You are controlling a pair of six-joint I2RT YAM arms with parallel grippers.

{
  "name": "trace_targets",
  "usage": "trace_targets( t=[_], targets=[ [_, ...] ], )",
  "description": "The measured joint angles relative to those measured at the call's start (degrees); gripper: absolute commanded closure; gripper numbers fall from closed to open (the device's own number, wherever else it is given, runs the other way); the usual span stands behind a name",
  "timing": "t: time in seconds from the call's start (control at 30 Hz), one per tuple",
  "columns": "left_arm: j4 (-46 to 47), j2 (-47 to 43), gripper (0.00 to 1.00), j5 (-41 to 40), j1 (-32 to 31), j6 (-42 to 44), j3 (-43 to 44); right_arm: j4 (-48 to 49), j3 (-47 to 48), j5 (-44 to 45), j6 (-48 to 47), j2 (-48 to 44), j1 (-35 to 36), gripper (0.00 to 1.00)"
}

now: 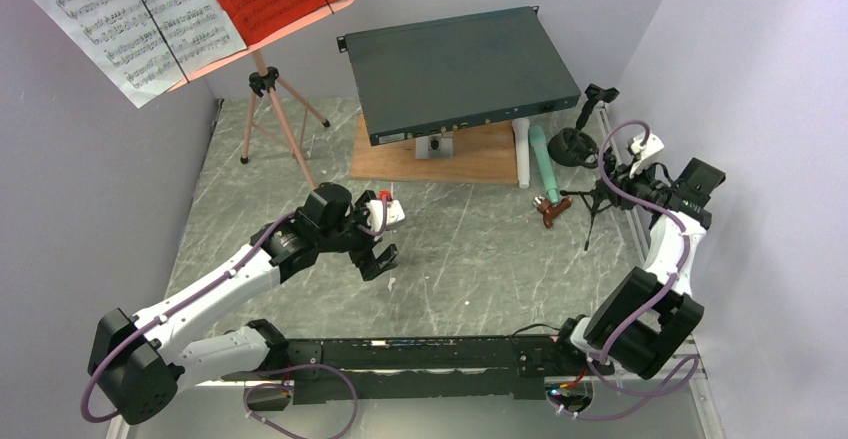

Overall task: Pack up the instrument practice props
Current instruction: Place the microphone stand at the center of the board.

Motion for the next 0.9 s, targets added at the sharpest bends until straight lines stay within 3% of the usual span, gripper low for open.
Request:
trace_targets(
  t=[0.23, 0.37, 0.53, 0.6, 0.73, 0.9],
  targets=[
    [0.0, 0.0, 0.01, -0.4, 0.3, 0.2, 0.0, 14.1, -0.8, 7.5, 8.4, 6.1, 6.1, 1.00],
    [0.0, 0.0, 0.00, -0.6, 0.4, 0.5, 0.0, 17.5, -1.0, 9.5, 11.7, 9.5, 8.7, 0.94],
    [0.0, -0.3, 0.01, -0.8, 0.4, 0.5, 0.0, 19.3, -1.5, 11.3, 13.1, 11.7, 8.5, 0.72],
    [0.0, -0.5, 0.00, -0.9, 0.4, 0.5, 0.0, 19.5, -1.5, 11.3, 13.2, 12.0, 8.4, 0.53],
    [0.0, -0.8, 0.01, -0.9, 0.5, 0.5, 0.0, 18.5, -1.4, 13.2, 12.7, 12.4, 8.4, 0.32],
    [0.0, -1.0, 0.00, -0.9, 0.5, 0.5, 0.0, 16.2, -2.1, 14.2, 11.9, 9.3, 7.8, 0.22]
  ],
)
